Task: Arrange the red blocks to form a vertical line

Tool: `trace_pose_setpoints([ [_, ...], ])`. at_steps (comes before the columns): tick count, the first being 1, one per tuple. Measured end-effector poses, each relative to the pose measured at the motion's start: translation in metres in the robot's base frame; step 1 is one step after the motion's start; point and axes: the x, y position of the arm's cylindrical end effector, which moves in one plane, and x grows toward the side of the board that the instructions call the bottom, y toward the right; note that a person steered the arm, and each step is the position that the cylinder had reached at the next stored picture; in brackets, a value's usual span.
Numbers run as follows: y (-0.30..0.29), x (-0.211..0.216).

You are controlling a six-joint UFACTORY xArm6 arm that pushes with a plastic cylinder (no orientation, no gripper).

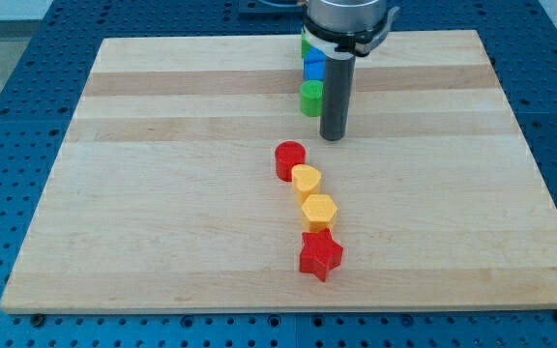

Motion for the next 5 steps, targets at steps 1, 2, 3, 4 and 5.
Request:
trace_pose_setpoints([
  [1, -0.019, 0.000],
  [2, -0.050, 0.000],
  [3, -0.079, 0.013],
  [4, -0.088, 0.034],
  [5, -0.089, 0.038],
])
